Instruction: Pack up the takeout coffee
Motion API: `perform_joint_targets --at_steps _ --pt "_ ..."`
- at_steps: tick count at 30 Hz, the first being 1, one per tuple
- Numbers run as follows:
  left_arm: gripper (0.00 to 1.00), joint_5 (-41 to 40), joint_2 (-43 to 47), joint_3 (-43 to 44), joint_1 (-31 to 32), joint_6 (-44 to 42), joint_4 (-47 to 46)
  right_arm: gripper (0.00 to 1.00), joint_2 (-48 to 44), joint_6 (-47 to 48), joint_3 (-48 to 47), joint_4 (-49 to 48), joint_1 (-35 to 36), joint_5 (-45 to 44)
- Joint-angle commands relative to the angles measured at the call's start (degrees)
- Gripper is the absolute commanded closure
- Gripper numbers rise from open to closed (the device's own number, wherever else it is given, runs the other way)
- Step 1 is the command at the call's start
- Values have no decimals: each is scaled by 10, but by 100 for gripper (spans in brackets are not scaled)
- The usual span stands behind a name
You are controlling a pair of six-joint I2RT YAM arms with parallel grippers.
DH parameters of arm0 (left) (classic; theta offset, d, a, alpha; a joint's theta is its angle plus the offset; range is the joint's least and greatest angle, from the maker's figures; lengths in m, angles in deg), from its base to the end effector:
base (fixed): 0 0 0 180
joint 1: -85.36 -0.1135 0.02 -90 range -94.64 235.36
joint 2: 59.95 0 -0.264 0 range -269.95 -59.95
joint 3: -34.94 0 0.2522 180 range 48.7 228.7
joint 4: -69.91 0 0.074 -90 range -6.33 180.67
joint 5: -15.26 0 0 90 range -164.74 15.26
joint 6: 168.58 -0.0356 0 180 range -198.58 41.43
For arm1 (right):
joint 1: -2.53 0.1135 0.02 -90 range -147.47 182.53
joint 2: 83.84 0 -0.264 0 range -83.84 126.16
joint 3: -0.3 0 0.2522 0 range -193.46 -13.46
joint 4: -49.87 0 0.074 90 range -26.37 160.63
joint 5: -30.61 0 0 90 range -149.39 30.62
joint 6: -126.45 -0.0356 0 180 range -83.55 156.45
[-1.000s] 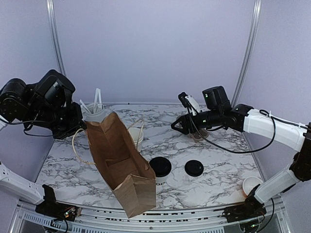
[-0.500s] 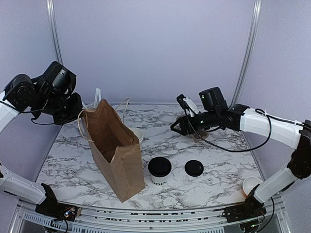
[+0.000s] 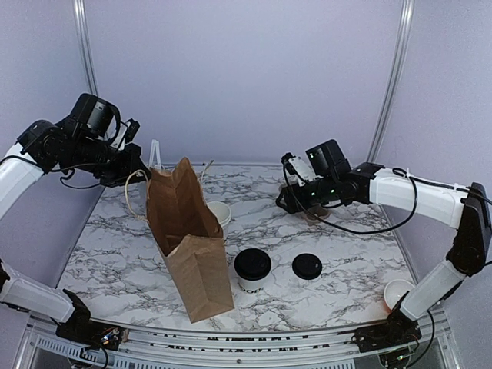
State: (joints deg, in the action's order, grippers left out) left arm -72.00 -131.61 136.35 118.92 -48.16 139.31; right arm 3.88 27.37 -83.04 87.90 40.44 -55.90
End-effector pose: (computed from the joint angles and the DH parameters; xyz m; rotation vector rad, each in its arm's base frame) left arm 0.1993 -0.1342 0.4193 0.0906 2.3429 -0.6313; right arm 0.2684 0.2117 0.2842 -0.6180 2.2769 0.4806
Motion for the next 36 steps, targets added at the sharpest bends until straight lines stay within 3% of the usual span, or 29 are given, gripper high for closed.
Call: perform_joint_targets --at_steps 1,13,25,30,36 --pt "100 70 -12 -18 -12 -58 -58 41 5 -17 -21 13 -13 -45" --pt "100 68 -38 -11 -52 -76 -89 41 24 -49 -12 13 -63 -57" --pt "100 30 -77 23 -55 -76 -103 40 57 -65 -1 6 -106 -56" --pt "80 32 -61 12 -54 -71 -103 40 76 -73 3 3 -111 -59" --pt "65 14 -22 -15 -55 -66 -103 40 106 -99 -7 -20 -139 -23"
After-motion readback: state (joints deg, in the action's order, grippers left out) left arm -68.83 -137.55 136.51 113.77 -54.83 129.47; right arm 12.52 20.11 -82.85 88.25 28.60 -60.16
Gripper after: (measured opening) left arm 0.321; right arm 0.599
